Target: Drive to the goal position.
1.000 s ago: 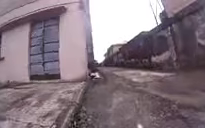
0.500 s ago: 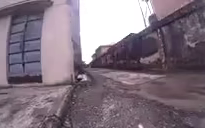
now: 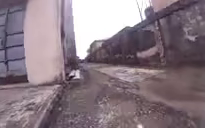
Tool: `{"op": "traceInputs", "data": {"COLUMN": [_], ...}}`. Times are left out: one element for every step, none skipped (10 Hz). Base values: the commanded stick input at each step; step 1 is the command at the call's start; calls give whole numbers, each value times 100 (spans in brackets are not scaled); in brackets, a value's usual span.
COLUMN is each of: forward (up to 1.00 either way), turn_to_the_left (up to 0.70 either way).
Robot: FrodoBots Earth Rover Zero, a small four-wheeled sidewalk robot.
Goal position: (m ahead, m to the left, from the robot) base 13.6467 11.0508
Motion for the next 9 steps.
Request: {"op": "traceInputs", "data": {"forward": [70,70,70,70,70,70,70,70,70], "turn_to_the_left": [0,0,0,0,0,0,0,0,0]}}
